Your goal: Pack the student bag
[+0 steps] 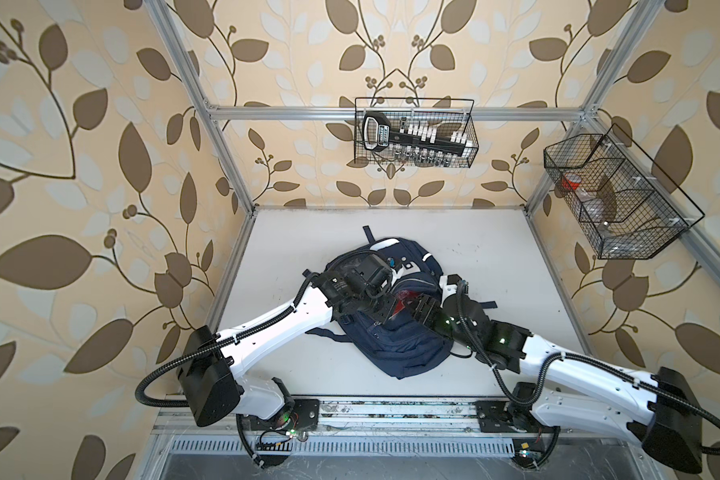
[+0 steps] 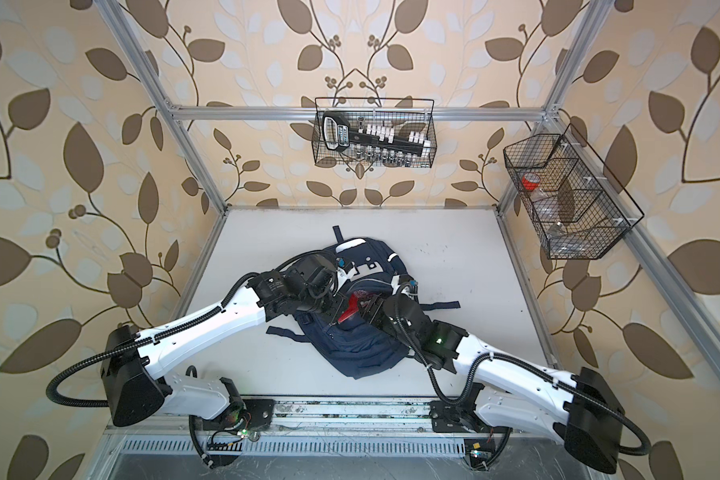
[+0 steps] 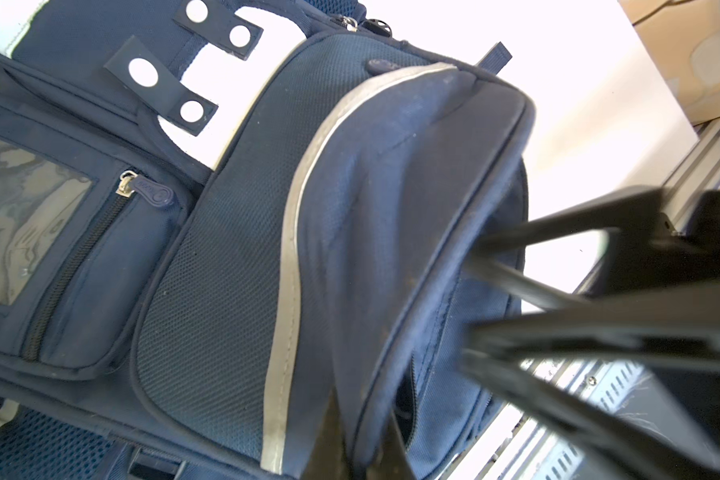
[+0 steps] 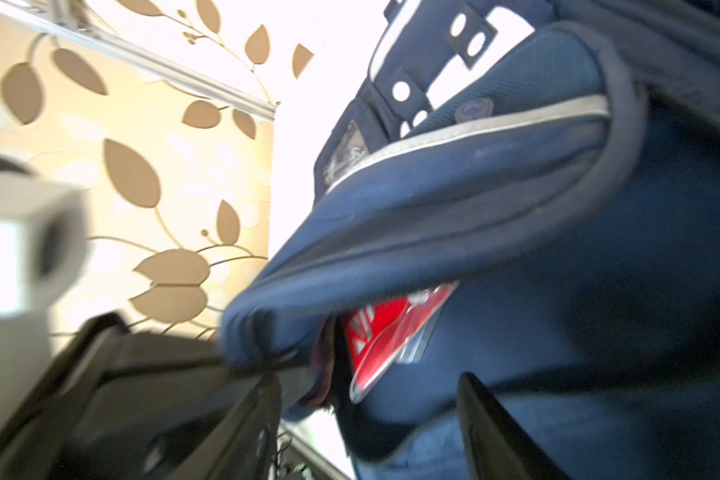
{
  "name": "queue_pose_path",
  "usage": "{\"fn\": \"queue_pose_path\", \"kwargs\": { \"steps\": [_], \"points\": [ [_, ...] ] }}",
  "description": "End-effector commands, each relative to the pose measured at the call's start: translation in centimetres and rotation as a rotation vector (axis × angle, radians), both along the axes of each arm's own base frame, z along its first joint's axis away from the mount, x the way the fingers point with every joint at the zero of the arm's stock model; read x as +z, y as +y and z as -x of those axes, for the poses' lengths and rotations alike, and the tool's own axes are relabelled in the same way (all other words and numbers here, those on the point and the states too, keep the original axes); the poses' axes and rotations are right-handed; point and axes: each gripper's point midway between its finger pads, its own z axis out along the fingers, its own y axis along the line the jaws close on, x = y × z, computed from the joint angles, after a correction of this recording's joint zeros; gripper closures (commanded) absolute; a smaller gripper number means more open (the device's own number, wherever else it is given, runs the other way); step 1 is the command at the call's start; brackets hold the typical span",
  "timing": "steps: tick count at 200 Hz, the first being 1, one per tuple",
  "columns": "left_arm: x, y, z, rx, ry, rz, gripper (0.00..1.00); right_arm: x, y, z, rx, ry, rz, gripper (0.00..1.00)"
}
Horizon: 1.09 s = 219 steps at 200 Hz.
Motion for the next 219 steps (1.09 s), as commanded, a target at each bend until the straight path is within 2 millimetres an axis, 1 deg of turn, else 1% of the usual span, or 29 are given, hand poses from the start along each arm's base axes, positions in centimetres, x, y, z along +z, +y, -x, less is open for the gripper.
{"fn": "queue_pose_path", "kwargs": {
  "steps": [1,19,36,38,50,57,63,72,84,101,108,114,131,135,145,157,165,175,187,195,202,219],
  "points": [
    [2.8,-1.7,-1.2,-0.011,-0.067,0.111,1.00,-1.8,-2.4,1.6,0.008,0.030,0.117,0.45],
    [2.2,-1.7,-1.3,-0.016,-0.056,0.096,1.00,-2.2,-4.0,2.8,0.026,0.050,0.216,0.51],
    [1.6,-2.0,-1.2,-0.026,-0.030,0.085,1.00,-2.7,-5.5,3.7,0.021,0.053,0.307,0.51],
    [1.6,-2.0,-1.2,-0.027,-0.027,0.084,0.98,-2.8,-5.7,3.8,0.021,0.052,0.316,0.51],
    [1.1,-2.0,-1.1,-0.021,-0.005,0.081,0.79,-2.8,-6.1,4.1,0.024,0.041,0.345,0.51],
    [0.9,-2.0,-0.9,-0.018,0.005,0.081,0.67,-2.6,-5.9,4.3,0.036,0.033,0.345,0.52],
    [0.9,-1.9,-0.9,-0.011,0.010,0.081,0.60,-2.5,-5.7,4.4,0.053,0.026,0.345,0.52],
    [0.9,-1.7,-0.9,0.006,0.014,0.077,0.55,-2.3,-5.2,4.6,0.075,0.014,0.342,0.53],
    [1.3,-1.0,-0.9,0.041,0.013,0.070,0.50,-2.0,-4.4,4.8,0.107,0.000,0.344,0.54],
    [2.7,0.6,-0.7,0.112,-0.007,0.068,0.45,-1.8,-3.4,5.2,0.142,-0.021,0.373,0.53],
    [3.3,1.6,-0.7,0.154,-0.024,0.069,0.43,-1.8,-3.2,5.3,0.141,-0.033,0.397,0.50],
    [3.8,2.6,-0.5,0.195,-0.042,0.068,0.41,-2.0,-3.3,5.4,0.125,-0.032,0.433,0.48],
    [4.6,6.4,-0.3,0.349,-0.065,0.067,0.33,-2.0,-3.6,5.4,0.063,-0.041,0.513,0.36],
    [4.5,7.3,-0.2,0.385,-0.057,0.069,0.32,-2.1,-3.8,5.4,0.045,-0.039,0.529,0.32],
    [4.2,9.3,0.2,0.459,-0.021,0.085,0.30,-1.9,-4.0,5.4,-0.012,-0.042,0.556,0.18],
    [3.2,11.2,0.6,0.528,0.041,0.114,0.28,-1.6,-4.3,5.3,-0.066,-0.052,0.577,0.08],
    [2.4,12.0,0.9,0.561,0.080,0.138,0.26,-1.3,-4.2,5.1,-0.083,-0.067,0.580,0.05],
    [1.5,12.2,1.1,0.581,0.136,0.182,0.25,-0.7,-4.0,5.1,-0.090,-0.106,0.583,0.05],
    [0.6,11.7,1.5,0.583,0.210,0.242,0.24,0.1,-3.8,5.1,-0.107,-0.136,0.548,0.07],
    [0.3,10.8,1.6,0.572,0.255,0.287,0.24,0.5,-3.0,5.2,-0.072,-0.153,0.522,0.08],
    [-0.1,10.2,1.7,0.565,0.287,0.323,0.22,0.8,-2.1,5.3,-0.039,-0.164,0.487,0.10],
    [-0.9,8.9,1.8,0.576,0.356,0.411,0.22,1.0,0.7,5.9,0.078,-0.179,0.426,0.19]
  ]
}}
